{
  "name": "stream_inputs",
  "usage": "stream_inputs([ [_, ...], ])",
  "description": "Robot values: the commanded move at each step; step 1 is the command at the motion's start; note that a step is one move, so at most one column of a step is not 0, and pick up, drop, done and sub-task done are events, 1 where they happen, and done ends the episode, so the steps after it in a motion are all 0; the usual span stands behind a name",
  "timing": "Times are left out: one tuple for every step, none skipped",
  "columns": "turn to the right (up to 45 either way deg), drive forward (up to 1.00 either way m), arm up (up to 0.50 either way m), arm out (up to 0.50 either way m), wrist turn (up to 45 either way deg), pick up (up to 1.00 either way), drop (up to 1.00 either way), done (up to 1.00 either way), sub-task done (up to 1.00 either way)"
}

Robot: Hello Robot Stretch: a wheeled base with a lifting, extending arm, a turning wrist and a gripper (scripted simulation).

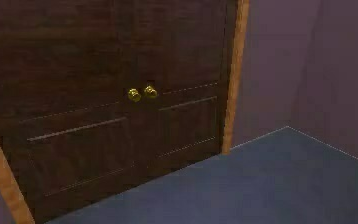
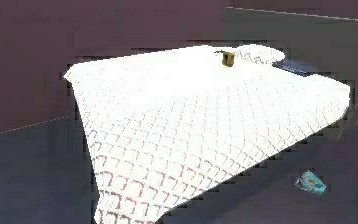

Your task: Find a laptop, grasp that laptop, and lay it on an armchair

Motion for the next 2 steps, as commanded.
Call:
stream_inputs([
  [-45.0, 0.0, 0.0, 0.0, 0.0, 0.0, 0.0, 0.0, 0.0],
  [-45.0, 0.0, 0.0, 0.0, 0.0, 0.0, 0.0, 0.0, 0.0],
])
